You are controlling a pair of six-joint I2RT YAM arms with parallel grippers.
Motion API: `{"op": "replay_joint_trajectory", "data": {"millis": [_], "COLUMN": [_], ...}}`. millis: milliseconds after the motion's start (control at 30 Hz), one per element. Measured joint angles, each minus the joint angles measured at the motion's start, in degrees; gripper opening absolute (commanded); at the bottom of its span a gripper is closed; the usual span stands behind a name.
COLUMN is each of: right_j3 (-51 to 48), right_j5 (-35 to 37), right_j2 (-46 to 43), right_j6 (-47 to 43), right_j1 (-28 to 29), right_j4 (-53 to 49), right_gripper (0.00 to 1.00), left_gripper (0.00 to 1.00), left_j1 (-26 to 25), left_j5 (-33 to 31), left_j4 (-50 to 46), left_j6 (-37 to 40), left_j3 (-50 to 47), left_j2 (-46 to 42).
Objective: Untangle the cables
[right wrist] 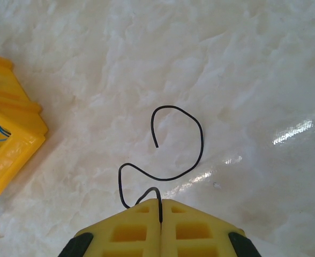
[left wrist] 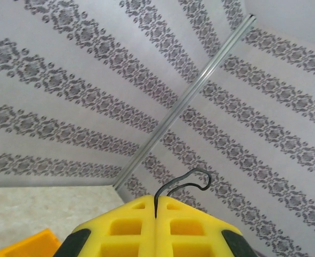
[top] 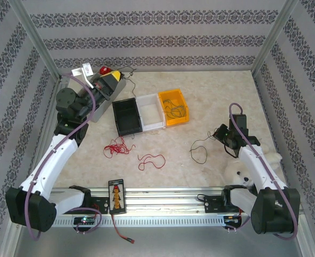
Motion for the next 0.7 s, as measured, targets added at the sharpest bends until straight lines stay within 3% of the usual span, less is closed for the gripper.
{"op": "replay_joint_trajectory", "data": {"millis": [333,700], "right_j3": [0.00,0.00], "right_j5": [-0.02,-0.28], "right_j2": [0.11,0.15], "right_j6": [-0.44,-1.05], "right_j1": [0.00,0.00], "right_j4": [0.76,1.14], "right_gripper": [0.03,0.03], "left_gripper": [0.00,0.00], "left_j1": [0.00,-1.66], "left_j5": [0.81,-3.23], "left_j4": [4.48,4.48], "left_j6": [-0.68,1.29], "left_j3": [12.57,11.78], "left_j2": [11.39,23.78]}}
